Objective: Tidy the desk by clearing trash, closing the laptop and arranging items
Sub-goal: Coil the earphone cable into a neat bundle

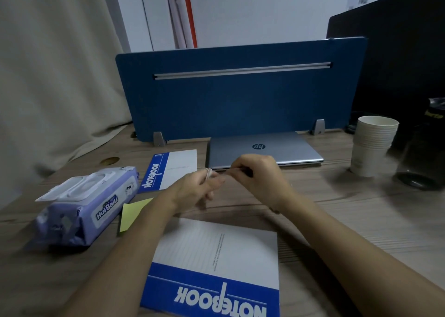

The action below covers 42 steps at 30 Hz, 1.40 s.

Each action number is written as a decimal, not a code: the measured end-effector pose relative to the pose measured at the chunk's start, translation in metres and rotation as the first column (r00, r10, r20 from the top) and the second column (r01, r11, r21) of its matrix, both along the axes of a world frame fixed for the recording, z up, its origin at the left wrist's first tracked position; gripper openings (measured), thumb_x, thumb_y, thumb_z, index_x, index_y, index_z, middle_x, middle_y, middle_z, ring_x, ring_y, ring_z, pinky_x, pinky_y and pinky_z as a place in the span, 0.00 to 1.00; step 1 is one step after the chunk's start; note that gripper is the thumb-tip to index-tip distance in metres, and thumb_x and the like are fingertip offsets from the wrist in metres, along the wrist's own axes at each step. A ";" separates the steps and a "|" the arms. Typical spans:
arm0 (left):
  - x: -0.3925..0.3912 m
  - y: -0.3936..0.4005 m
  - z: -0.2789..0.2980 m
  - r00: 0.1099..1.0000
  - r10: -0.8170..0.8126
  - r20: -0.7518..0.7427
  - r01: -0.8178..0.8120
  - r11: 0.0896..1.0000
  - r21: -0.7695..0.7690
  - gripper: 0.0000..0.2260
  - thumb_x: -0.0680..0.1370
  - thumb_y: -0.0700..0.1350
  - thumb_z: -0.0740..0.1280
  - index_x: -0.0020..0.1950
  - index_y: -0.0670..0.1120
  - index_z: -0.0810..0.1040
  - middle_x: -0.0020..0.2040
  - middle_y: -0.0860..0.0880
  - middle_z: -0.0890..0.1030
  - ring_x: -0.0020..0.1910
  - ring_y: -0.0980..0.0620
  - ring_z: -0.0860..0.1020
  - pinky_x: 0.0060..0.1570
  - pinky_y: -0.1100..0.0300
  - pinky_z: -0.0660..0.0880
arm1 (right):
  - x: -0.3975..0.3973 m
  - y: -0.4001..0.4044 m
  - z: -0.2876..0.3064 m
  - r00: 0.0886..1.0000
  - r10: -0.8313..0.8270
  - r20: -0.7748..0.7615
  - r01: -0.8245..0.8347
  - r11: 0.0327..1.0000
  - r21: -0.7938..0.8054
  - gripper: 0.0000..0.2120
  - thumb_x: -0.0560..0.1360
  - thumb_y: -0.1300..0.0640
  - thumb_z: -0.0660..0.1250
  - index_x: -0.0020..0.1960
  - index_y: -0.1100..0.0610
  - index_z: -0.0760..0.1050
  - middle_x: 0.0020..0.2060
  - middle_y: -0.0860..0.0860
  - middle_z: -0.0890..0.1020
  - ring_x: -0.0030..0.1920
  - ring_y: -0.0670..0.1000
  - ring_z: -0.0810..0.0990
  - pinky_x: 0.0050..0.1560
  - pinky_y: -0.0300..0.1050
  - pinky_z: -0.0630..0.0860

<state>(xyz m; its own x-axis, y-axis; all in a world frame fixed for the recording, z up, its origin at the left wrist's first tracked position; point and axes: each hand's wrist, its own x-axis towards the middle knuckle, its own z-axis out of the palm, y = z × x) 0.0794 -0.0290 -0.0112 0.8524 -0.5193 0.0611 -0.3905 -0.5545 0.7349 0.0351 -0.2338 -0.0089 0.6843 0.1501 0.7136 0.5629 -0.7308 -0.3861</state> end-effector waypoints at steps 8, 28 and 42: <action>-0.007 -0.007 0.010 0.974 -0.217 -0.059 0.199 0.953 -0.227 0.19 0.73 0.63 0.66 0.36 0.47 0.78 0.29 0.44 0.71 0.29 0.51 0.67 0.32 0.57 0.67 | 0.007 -0.018 -0.002 0.988 -0.121 0.100 0.100 0.976 0.193 0.05 0.75 0.54 0.70 0.44 0.55 0.79 0.37 0.47 0.81 0.38 0.46 0.78 0.39 0.44 0.75; 0.006 0.010 0.029 0.886 -0.402 -0.233 -0.305 -0.124 -0.944 0.22 0.81 0.56 0.56 0.64 0.41 0.72 0.62 0.42 0.81 0.62 0.45 0.79 0.65 0.51 0.71 | 0.007 0.003 -0.018 0.923 0.019 -0.384 -0.103 0.975 -0.199 0.11 0.81 0.55 0.58 0.53 0.51 0.79 0.45 0.45 0.82 0.45 0.49 0.79 0.46 0.43 0.72; 0.002 -0.009 -0.007 0.997 -0.068 0.024 0.072 0.935 -0.346 0.31 0.77 0.70 0.45 0.55 0.53 0.81 0.50 0.51 0.85 0.54 0.53 0.82 0.61 0.53 0.72 | -0.017 0.016 0.008 0.994 0.058 0.093 -0.029 0.960 -0.279 0.08 0.78 0.49 0.63 0.48 0.49 0.80 0.40 0.46 0.84 0.38 0.52 0.81 0.34 0.50 0.77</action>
<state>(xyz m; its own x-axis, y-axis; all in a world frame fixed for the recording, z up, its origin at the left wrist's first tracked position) 0.0812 -0.0379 -0.0177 0.8127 -0.5225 0.2579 -0.4290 -0.2371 0.8716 0.0181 -0.2174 -0.0009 0.6007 0.3795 0.7036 0.6216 -0.7752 -0.1127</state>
